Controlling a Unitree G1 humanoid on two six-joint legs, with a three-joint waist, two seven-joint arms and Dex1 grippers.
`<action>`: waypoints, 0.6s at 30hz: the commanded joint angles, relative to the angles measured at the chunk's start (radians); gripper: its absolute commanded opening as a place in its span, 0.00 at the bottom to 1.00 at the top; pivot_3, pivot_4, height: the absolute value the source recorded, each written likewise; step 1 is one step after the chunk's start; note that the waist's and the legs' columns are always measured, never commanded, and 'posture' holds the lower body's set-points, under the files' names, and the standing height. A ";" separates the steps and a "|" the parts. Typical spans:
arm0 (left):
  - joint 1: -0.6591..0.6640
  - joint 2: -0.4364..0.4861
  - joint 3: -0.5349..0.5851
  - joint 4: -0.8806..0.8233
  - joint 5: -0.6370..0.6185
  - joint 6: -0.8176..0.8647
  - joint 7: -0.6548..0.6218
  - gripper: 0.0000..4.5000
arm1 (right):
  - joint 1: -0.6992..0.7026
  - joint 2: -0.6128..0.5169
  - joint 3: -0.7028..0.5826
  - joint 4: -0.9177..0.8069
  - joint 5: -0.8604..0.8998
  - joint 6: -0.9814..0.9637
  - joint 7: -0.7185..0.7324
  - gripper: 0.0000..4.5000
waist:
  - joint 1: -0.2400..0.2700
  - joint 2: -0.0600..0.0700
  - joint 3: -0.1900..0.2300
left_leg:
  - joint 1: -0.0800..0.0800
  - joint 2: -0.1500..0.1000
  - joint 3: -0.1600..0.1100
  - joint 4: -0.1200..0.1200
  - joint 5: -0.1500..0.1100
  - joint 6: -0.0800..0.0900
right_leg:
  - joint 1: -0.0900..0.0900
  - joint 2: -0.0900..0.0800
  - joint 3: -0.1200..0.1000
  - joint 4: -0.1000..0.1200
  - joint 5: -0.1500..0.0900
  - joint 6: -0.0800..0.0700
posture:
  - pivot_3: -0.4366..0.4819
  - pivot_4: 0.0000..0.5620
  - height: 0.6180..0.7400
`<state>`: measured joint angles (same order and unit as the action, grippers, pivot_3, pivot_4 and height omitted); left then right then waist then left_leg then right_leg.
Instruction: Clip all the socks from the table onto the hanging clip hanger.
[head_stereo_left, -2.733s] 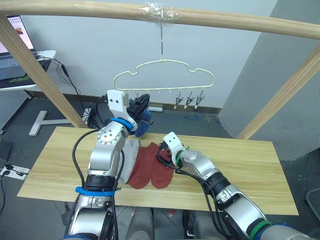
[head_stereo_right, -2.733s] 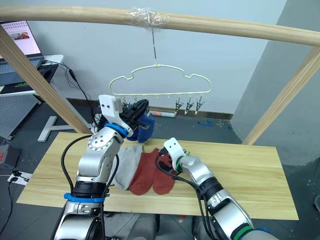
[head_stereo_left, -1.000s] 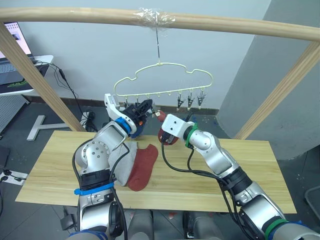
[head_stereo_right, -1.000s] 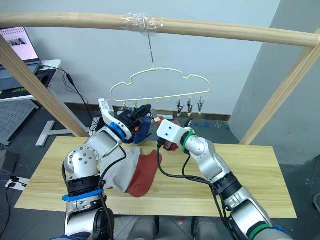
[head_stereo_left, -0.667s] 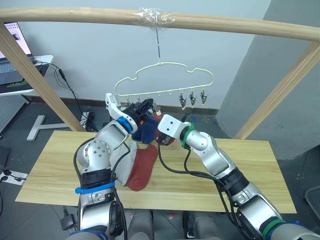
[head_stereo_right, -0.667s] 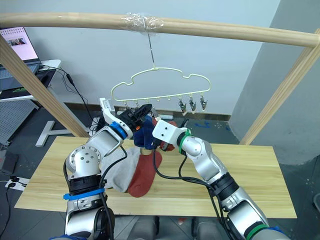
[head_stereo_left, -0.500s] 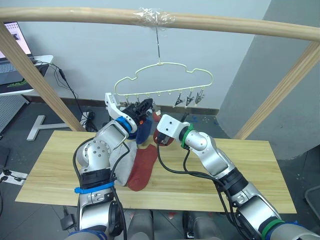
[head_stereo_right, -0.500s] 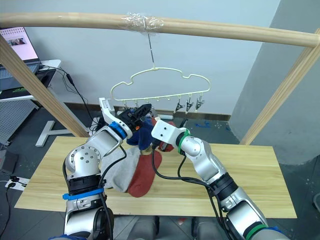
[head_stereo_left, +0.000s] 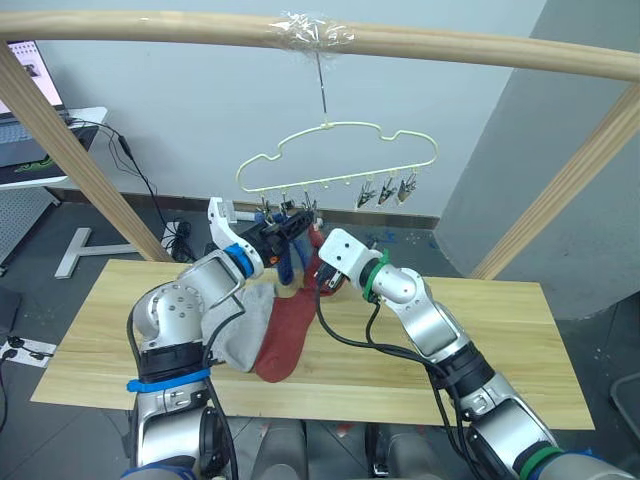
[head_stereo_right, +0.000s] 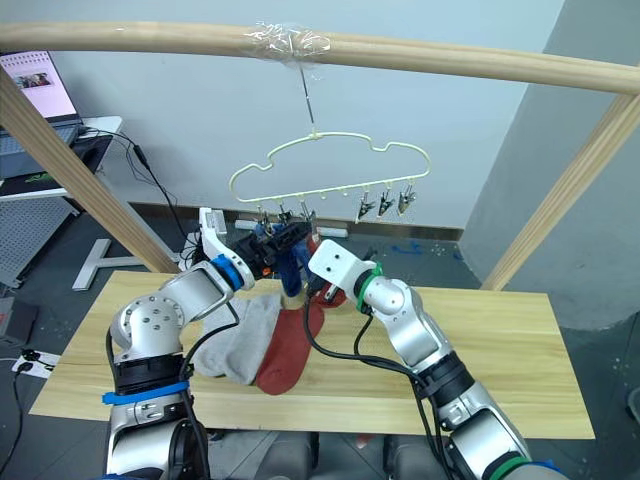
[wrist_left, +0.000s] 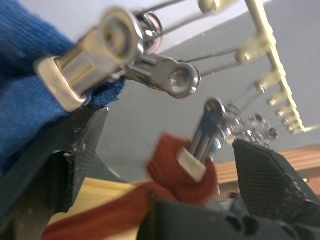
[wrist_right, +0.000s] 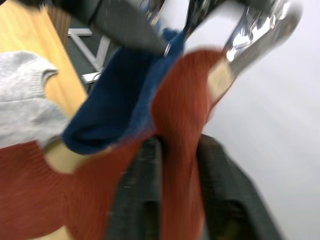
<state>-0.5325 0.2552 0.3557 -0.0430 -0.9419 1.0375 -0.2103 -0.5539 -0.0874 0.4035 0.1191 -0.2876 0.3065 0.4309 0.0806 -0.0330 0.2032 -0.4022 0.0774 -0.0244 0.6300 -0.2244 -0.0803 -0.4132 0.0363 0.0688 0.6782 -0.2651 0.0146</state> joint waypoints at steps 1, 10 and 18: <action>0.048 0.203 -0.101 -0.159 0.028 0.032 -0.178 1.00 | 0.095 0.012 -0.110 -0.169 0.107 0.111 0.009 0.54 | -0.003 -0.002 0.001 | 0.000 0.000 0.000 -0.001 0.000 0.000 | -0.001 0.000 0.000 0.000 0.000 -0.001 | 0.83 0.29 1.00; 0.166 0.379 -0.262 -0.143 0.276 -0.318 -0.497 1.00 | 0.232 0.111 -0.277 -0.505 0.219 0.374 -0.126 0.99 | 0.006 0.000 0.002 | -0.006 0.001 0.001 -0.004 0.001 -0.005 | -0.010 0.000 0.000 0.001 -0.004 -0.004 | 0.78 0.31 1.00; 0.206 0.394 -0.304 -0.021 0.404 -0.669 -0.794 1.00 | 0.166 0.219 -0.294 -0.467 0.241 0.394 -0.285 0.80 | -0.006 0.000 0.001 | -0.008 0.001 0.002 -0.003 0.001 -0.005 | -0.011 0.001 0.000 0.001 -0.004 -0.004 | 0.69 0.25 1.00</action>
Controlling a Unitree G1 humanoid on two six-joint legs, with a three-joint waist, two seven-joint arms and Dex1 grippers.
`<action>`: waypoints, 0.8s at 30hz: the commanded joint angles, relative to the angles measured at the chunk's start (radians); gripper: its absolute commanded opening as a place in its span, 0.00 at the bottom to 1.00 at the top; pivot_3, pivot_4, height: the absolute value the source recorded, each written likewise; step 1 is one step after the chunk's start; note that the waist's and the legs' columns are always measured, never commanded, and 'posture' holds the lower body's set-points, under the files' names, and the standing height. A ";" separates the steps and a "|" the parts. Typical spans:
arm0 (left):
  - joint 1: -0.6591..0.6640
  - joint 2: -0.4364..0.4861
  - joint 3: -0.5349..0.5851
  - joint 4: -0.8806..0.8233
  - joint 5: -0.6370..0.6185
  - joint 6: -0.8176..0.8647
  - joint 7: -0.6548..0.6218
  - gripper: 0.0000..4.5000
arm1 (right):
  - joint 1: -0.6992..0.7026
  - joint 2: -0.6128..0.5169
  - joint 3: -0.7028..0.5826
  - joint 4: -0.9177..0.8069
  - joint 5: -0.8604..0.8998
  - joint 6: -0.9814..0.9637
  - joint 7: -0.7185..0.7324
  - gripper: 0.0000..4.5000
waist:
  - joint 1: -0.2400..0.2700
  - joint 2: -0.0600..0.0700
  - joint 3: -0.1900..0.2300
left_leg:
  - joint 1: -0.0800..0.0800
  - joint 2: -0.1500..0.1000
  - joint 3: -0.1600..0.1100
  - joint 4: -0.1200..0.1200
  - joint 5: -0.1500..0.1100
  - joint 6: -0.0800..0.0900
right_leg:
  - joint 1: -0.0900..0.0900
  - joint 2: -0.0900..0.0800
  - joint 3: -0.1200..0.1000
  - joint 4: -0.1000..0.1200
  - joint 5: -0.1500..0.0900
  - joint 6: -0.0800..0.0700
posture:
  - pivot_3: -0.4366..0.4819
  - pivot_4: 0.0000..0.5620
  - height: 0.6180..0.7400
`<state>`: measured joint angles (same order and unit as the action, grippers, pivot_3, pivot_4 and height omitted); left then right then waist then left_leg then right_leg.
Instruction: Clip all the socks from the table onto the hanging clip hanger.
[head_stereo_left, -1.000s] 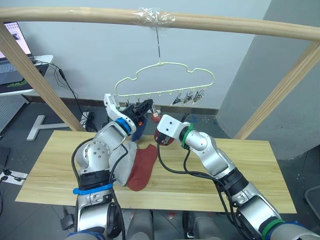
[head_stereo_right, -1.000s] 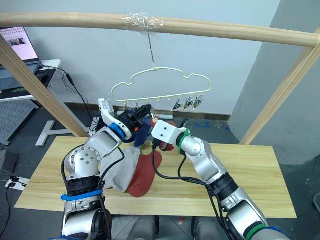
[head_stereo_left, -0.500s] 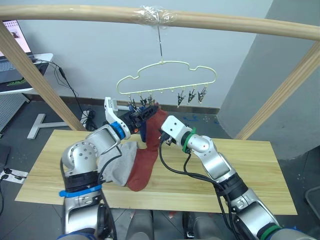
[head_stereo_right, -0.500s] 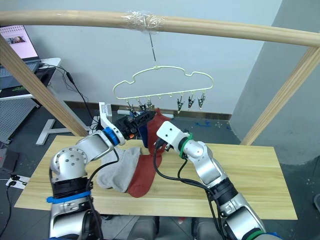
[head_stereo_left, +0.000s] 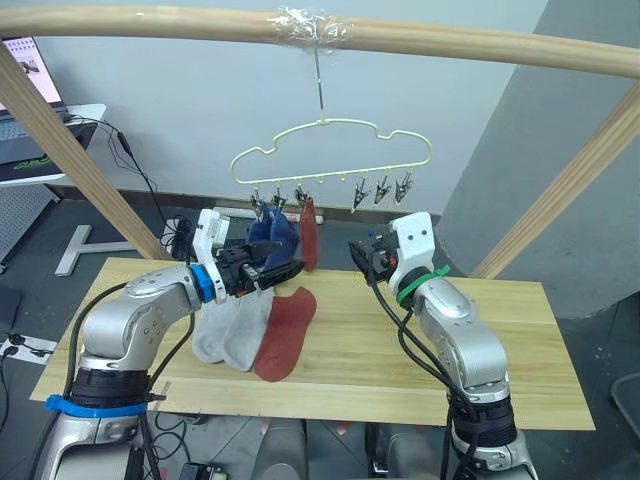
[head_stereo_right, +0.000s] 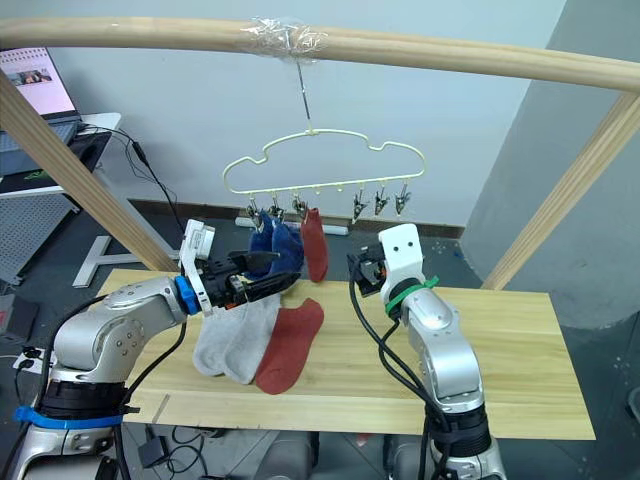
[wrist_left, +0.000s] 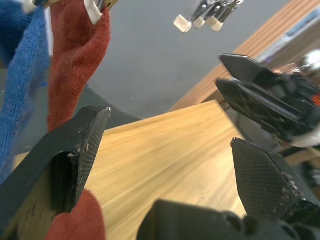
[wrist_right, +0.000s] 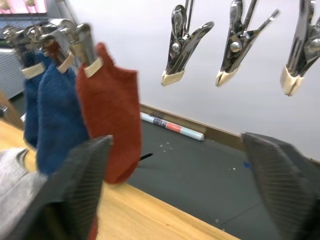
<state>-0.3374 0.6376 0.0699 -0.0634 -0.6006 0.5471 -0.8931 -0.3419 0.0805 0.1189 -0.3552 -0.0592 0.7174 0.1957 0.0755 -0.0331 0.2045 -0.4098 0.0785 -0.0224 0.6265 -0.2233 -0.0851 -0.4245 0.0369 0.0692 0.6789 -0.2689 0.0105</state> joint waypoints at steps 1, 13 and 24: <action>0.007 -0.004 -0.007 0.009 0.061 -0.194 -0.108 1.00 | -0.053 0.051 -0.012 0.017 0.021 -0.023 -0.057 0.80 | -0.001 0.000 0.000 | -0.001 0.000 0.000 0.000 0.000 0.000 | -0.001 0.000 0.000 0.000 0.000 0.000 | 0.67 0.23 1.00; 0.017 -0.079 -0.025 -0.086 0.079 -0.216 -0.069 1.00 | -0.082 0.021 -0.080 0.056 0.096 -0.076 -0.082 0.61 | -0.037 -0.001 -0.003 | -0.006 0.000 -0.001 0.003 0.000 0.000 | -0.005 0.000 -0.001 0.002 0.001 -0.001 | 0.62 0.21 1.00; 0.007 -0.099 0.011 -0.134 0.058 -0.179 0.025 1.00 | -0.056 0.013 -0.020 -0.009 0.146 -0.010 -0.055 0.61 | -0.050 -0.002 -0.008 | -0.006 0.000 -0.002 0.003 0.000 0.000 | -0.005 0.000 -0.001 0.003 0.003 -0.003 | 0.64 0.20 1.00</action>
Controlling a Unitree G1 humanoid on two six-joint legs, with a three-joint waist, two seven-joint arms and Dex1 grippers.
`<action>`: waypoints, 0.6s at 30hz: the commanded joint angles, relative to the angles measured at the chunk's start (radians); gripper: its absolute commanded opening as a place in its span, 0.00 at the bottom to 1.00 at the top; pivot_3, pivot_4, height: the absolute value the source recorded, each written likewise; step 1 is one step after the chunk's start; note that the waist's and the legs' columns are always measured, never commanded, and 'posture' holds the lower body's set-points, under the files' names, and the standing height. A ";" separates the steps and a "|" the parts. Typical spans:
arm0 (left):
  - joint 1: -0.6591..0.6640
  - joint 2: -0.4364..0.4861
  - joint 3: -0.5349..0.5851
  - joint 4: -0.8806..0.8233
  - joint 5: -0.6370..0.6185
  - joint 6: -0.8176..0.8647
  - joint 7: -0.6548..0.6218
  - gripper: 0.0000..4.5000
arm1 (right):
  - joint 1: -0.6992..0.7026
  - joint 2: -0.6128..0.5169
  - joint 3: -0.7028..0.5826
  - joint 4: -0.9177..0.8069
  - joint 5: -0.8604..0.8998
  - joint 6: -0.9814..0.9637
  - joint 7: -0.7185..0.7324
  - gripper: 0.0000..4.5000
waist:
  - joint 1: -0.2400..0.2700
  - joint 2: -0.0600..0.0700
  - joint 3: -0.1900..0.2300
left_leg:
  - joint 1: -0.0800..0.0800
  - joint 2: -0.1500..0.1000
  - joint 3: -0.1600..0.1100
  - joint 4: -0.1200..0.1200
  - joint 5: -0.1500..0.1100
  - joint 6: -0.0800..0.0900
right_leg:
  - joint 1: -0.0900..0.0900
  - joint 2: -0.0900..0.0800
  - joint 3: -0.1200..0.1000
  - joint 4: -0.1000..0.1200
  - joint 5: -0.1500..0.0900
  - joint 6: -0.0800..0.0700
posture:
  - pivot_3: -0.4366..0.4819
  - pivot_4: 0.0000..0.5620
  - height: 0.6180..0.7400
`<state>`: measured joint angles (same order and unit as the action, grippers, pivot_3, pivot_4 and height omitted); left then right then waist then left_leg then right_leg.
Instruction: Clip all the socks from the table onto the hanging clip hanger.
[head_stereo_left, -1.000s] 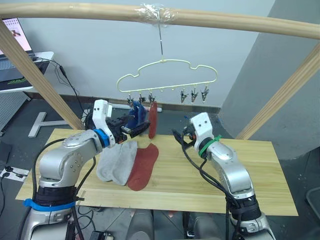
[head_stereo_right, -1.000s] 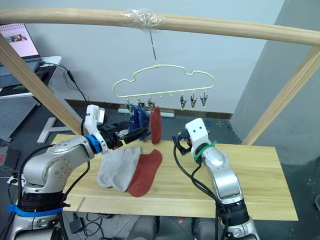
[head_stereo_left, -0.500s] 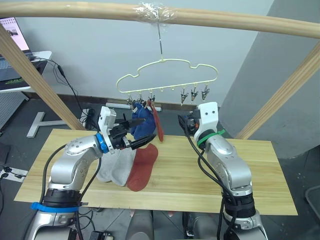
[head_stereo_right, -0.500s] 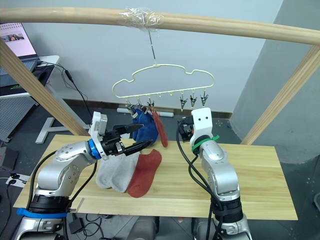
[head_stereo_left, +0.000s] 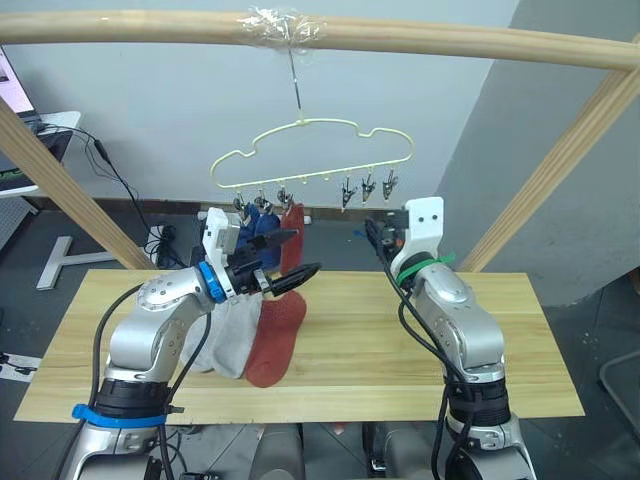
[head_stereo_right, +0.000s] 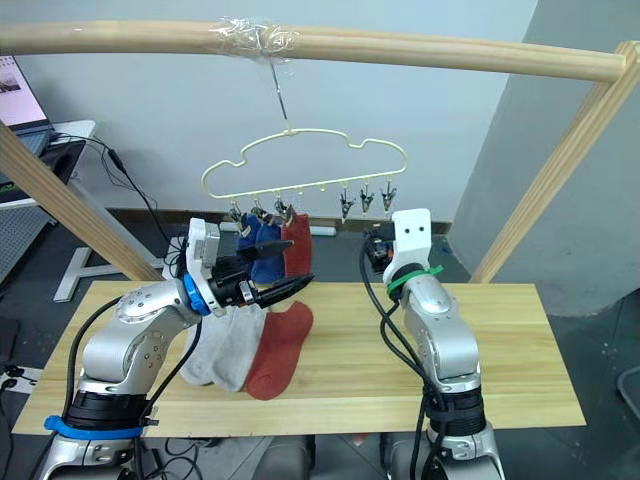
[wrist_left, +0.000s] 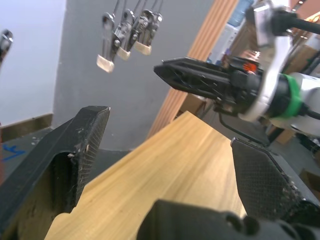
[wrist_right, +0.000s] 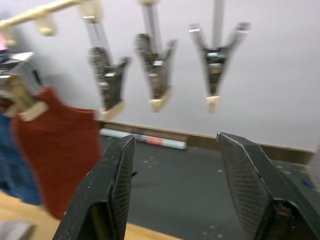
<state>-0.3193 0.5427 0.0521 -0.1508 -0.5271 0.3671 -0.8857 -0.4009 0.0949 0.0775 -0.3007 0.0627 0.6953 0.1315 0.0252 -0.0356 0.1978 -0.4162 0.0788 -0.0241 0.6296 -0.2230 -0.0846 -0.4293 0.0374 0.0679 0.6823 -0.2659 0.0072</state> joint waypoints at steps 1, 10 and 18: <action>-0.015 -0.012 0.038 -0.054 -0.030 0.005 0.028 1.00 | 0.002 0.007 0.036 -0.062 0.032 0.011 0.014 0.61 | 0.000 0.000 -0.002 | 0.000 0.000 0.000 0.000 0.000 0.000 | 0.000 0.000 0.000 0.000 0.000 0.000 | 0.65 0.20 1.00; 0.056 0.014 0.124 -0.116 -0.058 0.000 0.052 1.00 | -0.116 0.063 0.045 0.088 0.044 -0.096 -0.021 0.61 | -0.001 0.000 -0.002 | 0.001 0.000 0.000 0.001 0.000 0.000 | 0.000 0.000 0.000 0.001 0.001 0.000 | 0.70 0.24 1.00; 0.106 0.028 0.146 -0.185 -0.089 0.018 0.066 1.00 | -0.190 0.080 0.012 0.175 0.069 -0.146 -0.046 0.61 | 0.026 -0.001 -0.003 | 0.001 0.000 0.000 0.001 0.000 0.000 | 0.001 0.000 0.000 0.000 0.001 0.000 | 0.73 0.27 1.00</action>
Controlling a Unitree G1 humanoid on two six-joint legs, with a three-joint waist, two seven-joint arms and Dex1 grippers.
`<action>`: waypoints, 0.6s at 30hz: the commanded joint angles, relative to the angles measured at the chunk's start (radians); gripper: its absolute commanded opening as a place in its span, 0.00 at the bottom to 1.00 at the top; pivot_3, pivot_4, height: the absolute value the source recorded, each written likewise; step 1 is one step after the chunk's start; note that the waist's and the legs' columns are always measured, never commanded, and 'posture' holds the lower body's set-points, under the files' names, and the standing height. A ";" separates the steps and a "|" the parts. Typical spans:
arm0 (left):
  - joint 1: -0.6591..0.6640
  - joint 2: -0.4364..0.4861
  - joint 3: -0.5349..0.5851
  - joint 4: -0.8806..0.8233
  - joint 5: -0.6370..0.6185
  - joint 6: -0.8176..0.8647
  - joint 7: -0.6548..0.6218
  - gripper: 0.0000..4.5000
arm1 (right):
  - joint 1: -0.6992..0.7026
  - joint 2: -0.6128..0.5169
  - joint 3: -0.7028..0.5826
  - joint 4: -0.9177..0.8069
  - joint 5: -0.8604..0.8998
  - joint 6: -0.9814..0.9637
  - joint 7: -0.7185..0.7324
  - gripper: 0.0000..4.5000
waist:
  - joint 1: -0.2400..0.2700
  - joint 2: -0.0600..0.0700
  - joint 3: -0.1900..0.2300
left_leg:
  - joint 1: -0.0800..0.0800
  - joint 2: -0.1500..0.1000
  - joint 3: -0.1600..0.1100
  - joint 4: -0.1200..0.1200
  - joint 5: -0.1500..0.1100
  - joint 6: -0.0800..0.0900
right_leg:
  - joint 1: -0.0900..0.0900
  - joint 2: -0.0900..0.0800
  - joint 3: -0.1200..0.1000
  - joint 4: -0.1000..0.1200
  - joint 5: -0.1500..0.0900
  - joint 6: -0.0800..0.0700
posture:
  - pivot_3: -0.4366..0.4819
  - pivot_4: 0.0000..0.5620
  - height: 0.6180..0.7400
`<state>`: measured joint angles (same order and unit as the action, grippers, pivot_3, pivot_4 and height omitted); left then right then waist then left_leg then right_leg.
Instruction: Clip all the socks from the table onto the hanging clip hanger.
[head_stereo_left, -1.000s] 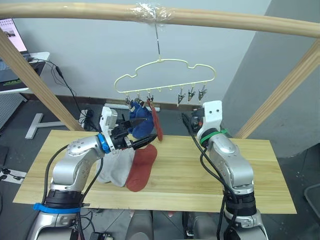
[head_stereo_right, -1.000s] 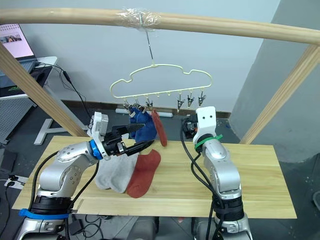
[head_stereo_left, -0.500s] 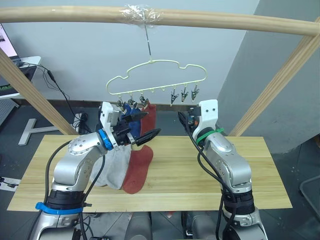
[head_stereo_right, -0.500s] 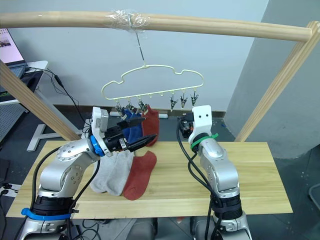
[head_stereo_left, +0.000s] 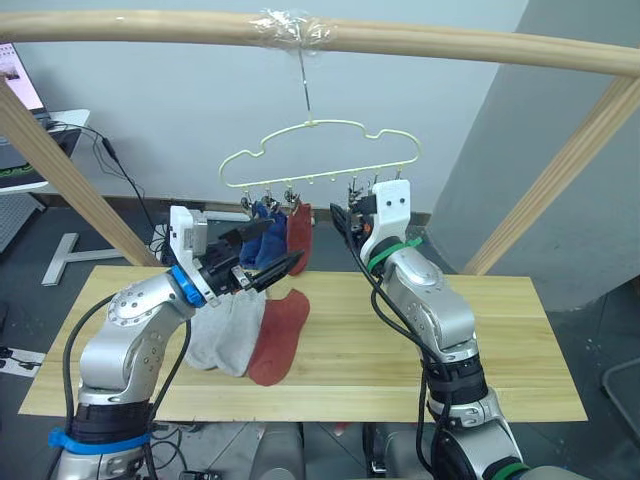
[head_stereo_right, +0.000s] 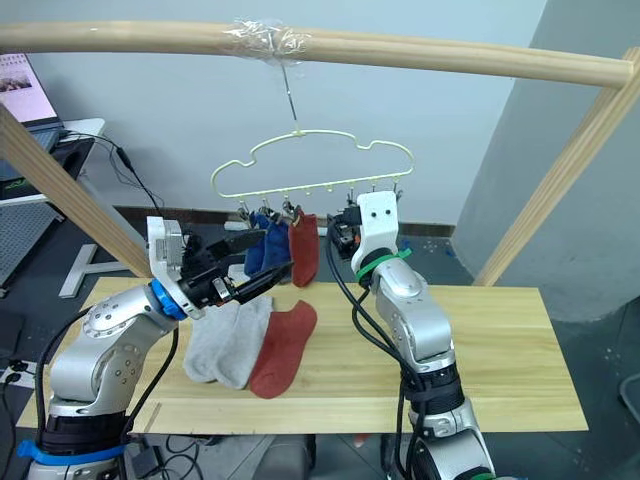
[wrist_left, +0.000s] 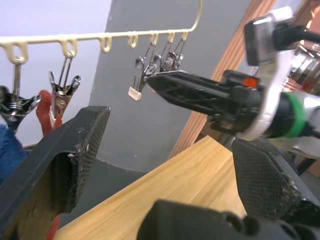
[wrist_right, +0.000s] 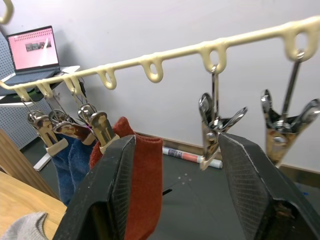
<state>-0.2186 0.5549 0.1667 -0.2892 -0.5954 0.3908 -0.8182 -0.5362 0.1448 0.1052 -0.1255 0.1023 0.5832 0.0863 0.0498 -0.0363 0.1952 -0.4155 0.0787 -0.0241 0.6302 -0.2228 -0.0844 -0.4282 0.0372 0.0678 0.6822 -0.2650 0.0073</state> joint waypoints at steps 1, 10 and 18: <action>0.008 0.019 0.032 -0.044 -0.018 -0.011 -0.006 1.00 | -0.062 0.034 -0.019 0.010 0.035 -0.039 -0.001 0.61 | 0.004 0.000 0.000 | 0.000 0.000 0.000 0.000 0.000 0.000 | 0.000 0.000 0.000 0.000 0.000 0.000 | 0.74 0.28 1.00; 0.021 0.022 0.039 -0.031 -0.014 -0.021 -0.005 1.00 | -0.101 0.021 -0.021 0.048 0.055 -0.045 -0.009 0.61 | 0.008 0.000 0.000 | 0.001 0.000 0.000 0.000 0.000 0.000 | 0.000 0.001 0.000 0.000 0.000 0.000 | 0.75 0.29 1.00; 0.037 0.026 0.049 -0.035 -0.021 -0.022 -0.014 1.00 | -0.083 0.026 -0.018 0.031 0.060 -0.026 -0.033 0.61 | 0.007 0.000 0.000 | 0.001 0.000 0.000 0.000 0.000 0.000 | 0.000 0.001 0.000 0.000 0.000 0.000 | 0.75 0.30 1.00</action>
<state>-0.1830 0.5660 0.1907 -0.2938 -0.5987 0.3851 -0.8219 -0.6069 0.1356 0.0898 -0.0520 0.1433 0.5595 0.0596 0.0573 -0.0359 0.1954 -0.4147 0.0792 -0.0245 0.6301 -0.2226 -0.0839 -0.4281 0.0378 0.0675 0.6827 -0.2648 0.0071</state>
